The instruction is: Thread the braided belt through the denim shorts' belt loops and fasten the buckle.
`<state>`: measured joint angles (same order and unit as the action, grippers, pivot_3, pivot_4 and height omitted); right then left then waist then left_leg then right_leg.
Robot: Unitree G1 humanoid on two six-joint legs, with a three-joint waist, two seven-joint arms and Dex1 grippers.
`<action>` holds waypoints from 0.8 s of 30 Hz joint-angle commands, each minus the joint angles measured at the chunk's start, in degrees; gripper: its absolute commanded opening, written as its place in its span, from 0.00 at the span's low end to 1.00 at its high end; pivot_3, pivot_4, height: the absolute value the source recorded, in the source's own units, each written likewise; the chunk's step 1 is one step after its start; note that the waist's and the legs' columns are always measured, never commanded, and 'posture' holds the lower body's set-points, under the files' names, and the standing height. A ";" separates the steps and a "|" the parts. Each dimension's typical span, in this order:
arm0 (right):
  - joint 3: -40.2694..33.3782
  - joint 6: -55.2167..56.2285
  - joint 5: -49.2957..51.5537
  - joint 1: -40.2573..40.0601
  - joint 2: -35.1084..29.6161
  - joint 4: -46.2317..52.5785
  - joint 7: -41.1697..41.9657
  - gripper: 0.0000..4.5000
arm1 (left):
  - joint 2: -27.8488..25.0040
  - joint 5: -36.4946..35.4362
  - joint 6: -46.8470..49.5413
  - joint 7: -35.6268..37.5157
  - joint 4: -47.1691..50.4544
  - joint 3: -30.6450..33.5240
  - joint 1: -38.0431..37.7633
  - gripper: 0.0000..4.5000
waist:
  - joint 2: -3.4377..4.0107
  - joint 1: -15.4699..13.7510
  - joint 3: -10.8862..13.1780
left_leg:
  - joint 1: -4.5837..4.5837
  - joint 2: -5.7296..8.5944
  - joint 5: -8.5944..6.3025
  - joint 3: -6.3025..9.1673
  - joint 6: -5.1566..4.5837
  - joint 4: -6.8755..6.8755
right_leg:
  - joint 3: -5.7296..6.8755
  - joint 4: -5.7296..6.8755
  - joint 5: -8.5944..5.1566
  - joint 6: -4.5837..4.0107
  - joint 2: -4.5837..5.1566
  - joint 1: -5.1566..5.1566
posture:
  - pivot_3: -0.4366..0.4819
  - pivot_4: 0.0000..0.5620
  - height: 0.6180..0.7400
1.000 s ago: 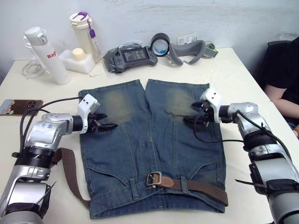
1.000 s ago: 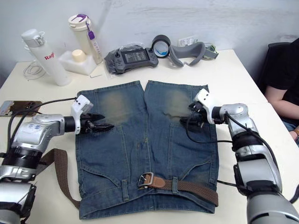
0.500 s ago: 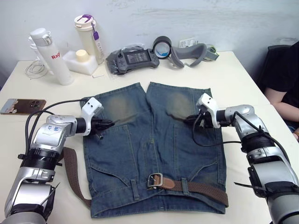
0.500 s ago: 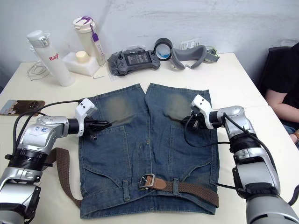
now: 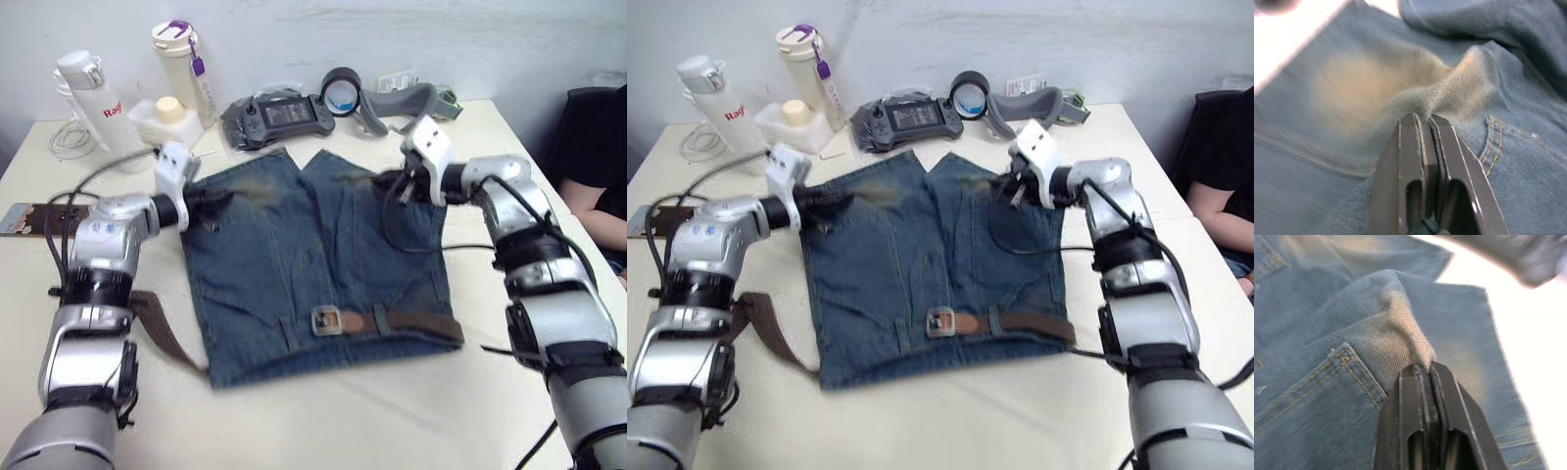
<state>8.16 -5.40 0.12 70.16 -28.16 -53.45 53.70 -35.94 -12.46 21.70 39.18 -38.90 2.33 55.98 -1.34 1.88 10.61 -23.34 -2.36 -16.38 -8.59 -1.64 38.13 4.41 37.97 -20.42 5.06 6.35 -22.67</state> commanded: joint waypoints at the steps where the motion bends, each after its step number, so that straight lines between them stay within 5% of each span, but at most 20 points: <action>1: -0.85 7.78 -2.82 5.25 1.52 -9.39 -6.72 0.01 | 1.24 3.86 -11.87 -4.54 -12.75 1.15 7.55 0.00 | 0.00 0.09 0.00 | 0.00 0.03 -0.01 -0.02 -0.01 -0.07 | 0.11 -0.02 0.00 0.00 0.08 -0.01 | 0.48 0.27 1.00; 10: -1.78 15.60 -7.05 8.58 6.14 -20.22 -19.20 0.01 | 4.11 11.38 -23.94 -8.16 -30.75 -1.37 14.68 0.00 | -0.01 1.59 0.00 | -0.09 0.09 -0.02 -0.05 -0.05 -0.13 | 0.80 0.01 0.01 0.01 0.23 -0.11 | 0.48 0.27 1.00; 12: -3.07 16.07 -6.15 8.62 6.21 -20.58 -18.98 0.15 | 3.84 11.70 -23.20 -7.48 -31.44 -1.02 14.65 0.00 | 0.00 1.61 0.00 | -0.09 0.09 0.00 -0.05 -0.08 -0.10 | 0.83 0.05 0.01 0.01 0.21 -0.11 | 0.48 0.27 1.00; 13: -3.70 16.66 -5.67 8.71 5.89 -20.38 -18.37 0.22 | 3.40 11.45 -22.31 -6.99 -31.45 -0.59 14.54 0.16 | 0.00 1.61 0.01 | -0.09 0.09 0.01 -0.05 -0.09 -0.09 | 0.83 0.06 0.01 0.01 0.21 -0.11 | 0.48 0.27 1.00; 17: -6.79 17.17 -3.00 8.98 4.12 -17.93 -11.69 0.56 | 0.69 8.98 -15.40 -1.89 -28.14 1.45 13.68 0.42 | 0.00 1.72 0.01 | -0.09 0.09 0.01 -0.05 -0.09 -0.09 | 0.83 0.07 0.01 0.01 0.19 -0.11 | 0.48 0.27 1.00; 18: -7.42 16.95 -2.12 8.78 3.67 -16.81 -9.12 0.69 | -0.20 8.02 -12.37 0.14 -26.06 1.96 13.14 0.56 | 0.02 1.80 0.03 | -0.09 0.09 0.01 -0.05 -0.09 -0.09 | 0.83 0.07 0.01 0.01 0.19 -0.11 | 0.48 0.27 1.00; 21: -8.29 14.18 1.20 6.30 2.45 -10.30 1.56 0.95 | -4.14 5.42 0.55 10.03 -13.03 1.08 7.63 0.79 | 0.04 2.42 0.06 | -0.10 0.10 0.01 -0.04 -0.09 -0.13 | 0.85 0.06 0.00 0.01 0.09 -0.11 | 0.48 0.27 1.00; 24: -7.51 5.50 6.50 -0.27 0.74 4.87 12.96 1.00 | -9.52 -1.37 15.67 18.18 7.99 1.91 -2.37 0.99 | 0.05 3.12 0.06 | -0.02 0.11 0.00 0.03 -0.08 -0.19 | 0.77 0.12 0.00 0.01 0.08 -0.07 | 0.48 0.27 1.00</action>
<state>1.04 4.46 2.83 72.28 -26.53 -56.45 60.26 -43.06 -9.42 29.41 52.72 -41.01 3.22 56.13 -1.29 5.00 10.67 -23.36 -2.26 -16.38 -8.48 -1.71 37.92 5.02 38.09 -20.41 5.07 6.44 -22.73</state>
